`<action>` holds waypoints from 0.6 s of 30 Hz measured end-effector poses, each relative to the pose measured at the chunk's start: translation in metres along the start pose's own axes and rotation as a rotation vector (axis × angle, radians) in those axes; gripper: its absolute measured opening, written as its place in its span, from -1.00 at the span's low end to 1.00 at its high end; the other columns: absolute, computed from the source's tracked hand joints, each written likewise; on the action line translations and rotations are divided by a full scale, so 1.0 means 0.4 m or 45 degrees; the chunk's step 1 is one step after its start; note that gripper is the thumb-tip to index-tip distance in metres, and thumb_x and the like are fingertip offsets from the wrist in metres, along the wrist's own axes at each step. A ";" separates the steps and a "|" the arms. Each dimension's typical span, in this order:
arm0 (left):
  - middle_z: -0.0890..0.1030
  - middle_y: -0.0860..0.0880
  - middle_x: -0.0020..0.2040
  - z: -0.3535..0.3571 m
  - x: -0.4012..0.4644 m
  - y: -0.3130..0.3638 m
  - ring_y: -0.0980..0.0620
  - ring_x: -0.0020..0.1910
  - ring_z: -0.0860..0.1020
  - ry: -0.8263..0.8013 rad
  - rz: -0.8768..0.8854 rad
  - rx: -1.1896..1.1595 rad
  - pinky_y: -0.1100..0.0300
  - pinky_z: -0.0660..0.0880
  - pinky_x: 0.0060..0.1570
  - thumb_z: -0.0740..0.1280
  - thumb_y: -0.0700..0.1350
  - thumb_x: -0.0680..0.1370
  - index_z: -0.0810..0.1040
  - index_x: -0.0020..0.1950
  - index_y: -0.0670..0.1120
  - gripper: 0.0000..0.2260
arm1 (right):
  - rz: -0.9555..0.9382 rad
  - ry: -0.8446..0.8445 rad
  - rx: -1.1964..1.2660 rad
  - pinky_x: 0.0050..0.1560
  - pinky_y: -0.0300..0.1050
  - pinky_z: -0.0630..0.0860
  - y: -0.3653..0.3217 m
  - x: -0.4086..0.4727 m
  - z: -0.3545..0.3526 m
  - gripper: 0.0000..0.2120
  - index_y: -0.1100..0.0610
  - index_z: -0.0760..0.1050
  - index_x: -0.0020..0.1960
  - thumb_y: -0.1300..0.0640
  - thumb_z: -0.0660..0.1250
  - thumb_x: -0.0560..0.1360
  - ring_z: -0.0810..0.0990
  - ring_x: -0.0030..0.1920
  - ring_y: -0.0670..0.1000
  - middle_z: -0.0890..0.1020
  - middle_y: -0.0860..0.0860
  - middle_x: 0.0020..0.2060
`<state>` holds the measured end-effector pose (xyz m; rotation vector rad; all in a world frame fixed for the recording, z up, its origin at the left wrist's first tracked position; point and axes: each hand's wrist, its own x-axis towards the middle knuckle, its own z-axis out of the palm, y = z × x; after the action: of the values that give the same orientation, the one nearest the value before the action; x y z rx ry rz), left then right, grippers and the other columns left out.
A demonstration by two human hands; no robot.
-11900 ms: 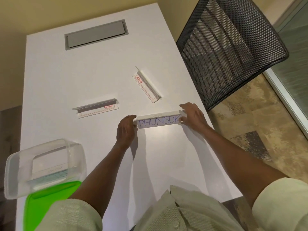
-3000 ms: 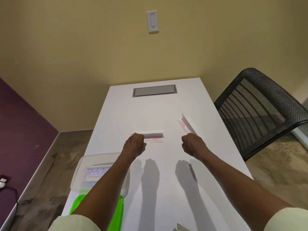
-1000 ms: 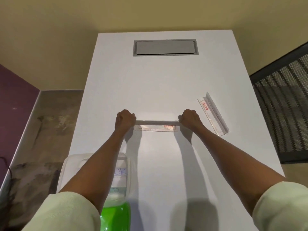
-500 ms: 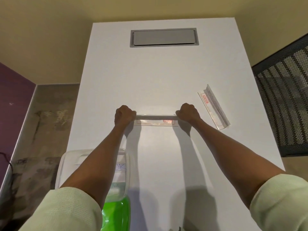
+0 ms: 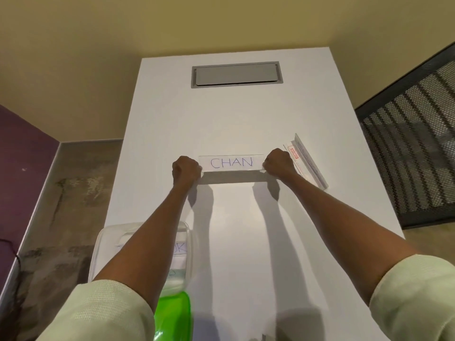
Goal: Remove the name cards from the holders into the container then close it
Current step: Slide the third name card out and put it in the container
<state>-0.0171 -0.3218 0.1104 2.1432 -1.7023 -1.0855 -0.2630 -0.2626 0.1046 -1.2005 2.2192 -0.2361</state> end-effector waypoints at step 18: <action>0.70 -0.13 -0.04 0.063 -0.046 0.000 -0.15 -0.06 0.65 0.224 -0.029 -0.086 0.21 0.47 -0.16 0.40 -0.30 0.44 0.71 -0.08 -0.15 -0.87 | -0.064 0.208 0.234 -0.19 -0.19 0.41 0.093 -0.019 0.032 -0.88 0.20 0.69 -0.13 0.22 0.39 0.39 0.63 -0.11 0.15 0.70 0.12 -0.17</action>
<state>-0.0348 -0.2982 0.1001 2.1510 -1.5451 -0.9159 -0.2785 -0.2336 0.0819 -1.1724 2.2500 -0.5642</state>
